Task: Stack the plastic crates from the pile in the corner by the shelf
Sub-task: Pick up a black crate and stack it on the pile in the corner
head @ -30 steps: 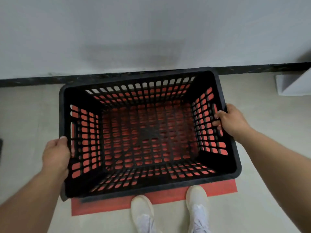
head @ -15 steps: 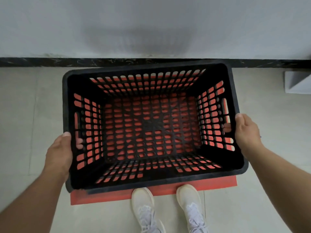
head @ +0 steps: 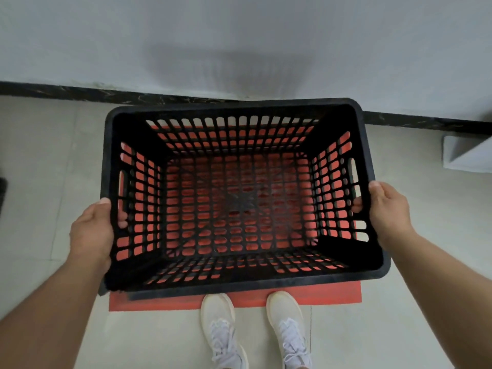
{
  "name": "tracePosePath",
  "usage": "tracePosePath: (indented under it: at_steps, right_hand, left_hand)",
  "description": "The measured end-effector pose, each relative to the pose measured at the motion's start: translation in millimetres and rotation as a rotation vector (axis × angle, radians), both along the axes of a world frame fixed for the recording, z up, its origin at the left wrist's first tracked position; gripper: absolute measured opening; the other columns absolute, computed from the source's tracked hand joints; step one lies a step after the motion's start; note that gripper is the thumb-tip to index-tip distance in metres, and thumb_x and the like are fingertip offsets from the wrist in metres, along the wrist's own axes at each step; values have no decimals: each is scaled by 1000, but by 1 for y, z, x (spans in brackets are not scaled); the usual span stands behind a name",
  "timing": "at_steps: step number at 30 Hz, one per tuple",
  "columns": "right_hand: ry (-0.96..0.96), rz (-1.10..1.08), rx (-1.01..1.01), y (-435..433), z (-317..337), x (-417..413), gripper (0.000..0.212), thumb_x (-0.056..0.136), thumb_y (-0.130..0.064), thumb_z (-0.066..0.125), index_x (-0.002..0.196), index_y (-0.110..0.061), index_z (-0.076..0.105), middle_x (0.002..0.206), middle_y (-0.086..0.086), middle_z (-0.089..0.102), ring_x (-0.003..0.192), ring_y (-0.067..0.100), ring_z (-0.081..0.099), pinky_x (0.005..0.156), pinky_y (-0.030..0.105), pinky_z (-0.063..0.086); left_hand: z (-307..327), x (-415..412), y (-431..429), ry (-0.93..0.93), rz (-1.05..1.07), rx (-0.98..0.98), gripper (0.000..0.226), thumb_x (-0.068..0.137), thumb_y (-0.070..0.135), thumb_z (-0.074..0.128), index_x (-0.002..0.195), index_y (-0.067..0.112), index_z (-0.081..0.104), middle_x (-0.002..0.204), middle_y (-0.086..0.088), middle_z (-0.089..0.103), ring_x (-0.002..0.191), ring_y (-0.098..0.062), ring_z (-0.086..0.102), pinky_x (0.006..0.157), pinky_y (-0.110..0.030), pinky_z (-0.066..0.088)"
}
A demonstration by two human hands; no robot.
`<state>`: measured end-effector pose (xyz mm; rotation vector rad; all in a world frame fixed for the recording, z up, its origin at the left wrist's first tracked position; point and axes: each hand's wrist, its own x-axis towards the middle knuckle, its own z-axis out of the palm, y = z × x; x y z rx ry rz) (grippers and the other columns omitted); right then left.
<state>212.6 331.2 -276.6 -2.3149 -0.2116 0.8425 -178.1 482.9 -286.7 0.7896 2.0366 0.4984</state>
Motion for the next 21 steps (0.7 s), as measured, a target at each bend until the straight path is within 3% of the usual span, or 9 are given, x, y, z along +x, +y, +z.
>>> tracePosePath:
  at_steps: [3,5,9,13,16,21]
  right_hand:
    - [-1,51,10,10,27,0,32,101,-27,32,96,-9,58,80,14,61,74,30,58,76,45,52]
    - [-16,103,10,17,50,-2,31,101,-28,32,98,-10,58,82,14,63,76,31,60,77,46,53]
    - [-33,227,0,34,105,-14,29,101,-29,32,88,-19,56,84,14,65,81,35,62,81,48,54]
    - [-87,406,17,56,170,-33,30,100,-23,33,87,-12,57,79,19,64,80,40,62,81,53,50]
    - [-110,550,51,76,224,-55,31,100,-24,35,86,-12,60,82,20,65,80,40,62,78,55,51]
    - [-105,752,126,113,317,-112,28,100,-22,35,87,-13,58,78,18,65,76,37,62,76,49,51]
  left_hand:
    - [26,-12,-10,-17,61,-1,33,98,42,42,92,18,64,85,-6,65,78,-28,62,78,-48,56]
    - [47,-21,-17,-17,99,8,35,96,44,44,88,18,65,85,-8,66,81,-31,63,82,-52,55]
    - [101,-43,-34,-20,198,25,35,96,42,44,93,15,65,85,-10,67,83,-32,63,77,-47,55]
    - [167,-71,-55,-46,321,59,33,98,36,43,91,11,64,84,-12,64,79,-30,59,78,-44,52]
    - [226,-99,-74,-72,460,72,30,99,31,44,100,9,64,83,-11,64,74,-27,58,69,-38,52]
    - [330,-153,-111,-133,654,103,33,96,28,45,99,2,65,79,-14,62,69,-30,56,63,-37,49]
